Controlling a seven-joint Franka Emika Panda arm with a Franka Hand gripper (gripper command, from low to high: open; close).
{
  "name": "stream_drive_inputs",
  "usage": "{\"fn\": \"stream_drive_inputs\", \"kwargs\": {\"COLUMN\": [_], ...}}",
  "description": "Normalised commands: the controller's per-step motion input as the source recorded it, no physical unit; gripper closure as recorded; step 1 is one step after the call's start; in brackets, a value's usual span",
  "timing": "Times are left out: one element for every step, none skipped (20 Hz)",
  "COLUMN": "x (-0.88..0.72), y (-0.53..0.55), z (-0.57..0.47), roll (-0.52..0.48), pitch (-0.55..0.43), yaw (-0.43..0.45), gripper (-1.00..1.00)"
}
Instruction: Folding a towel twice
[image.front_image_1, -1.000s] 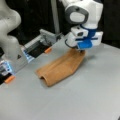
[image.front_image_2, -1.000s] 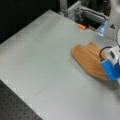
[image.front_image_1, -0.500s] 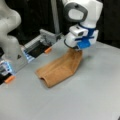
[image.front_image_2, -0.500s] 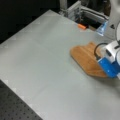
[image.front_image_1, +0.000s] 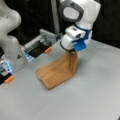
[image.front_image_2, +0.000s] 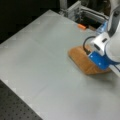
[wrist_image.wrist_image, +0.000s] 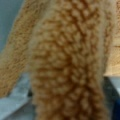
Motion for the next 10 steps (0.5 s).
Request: {"fn": "stream_drive_inputs", "kwargs": {"x": [-0.26, -0.28, -0.29, -0.31, -0.33, -0.34, -0.34, -0.35, -0.37, -0.40], "y": [-0.56, -0.55, -0.52, -0.51, -0.52, -0.49, -0.46, -0.44, -0.44, -0.44], "z": [-0.01, -0.02, -0.02, -0.03, -0.05, -0.06, -0.07, -0.08, -0.11, -0.15], "roll": [0.139, 0.148, 0.145, 0.161, 0.163, 0.156, 0.148, 0.156, 0.156, 0.151], "pitch": [-0.052, -0.050, -0.061, -0.069, -0.083, -0.098, -0.114, -0.135, -0.156, -0.176], "yaw": [0.212, 0.235, 0.226, 0.244, 0.247, 0.234, 0.215, 0.220, 0.207, 0.196], "gripper": [1.00, 1.00, 1.00, 1.00, 1.00, 1.00, 1.00, 1.00, 1.00, 1.00]}}
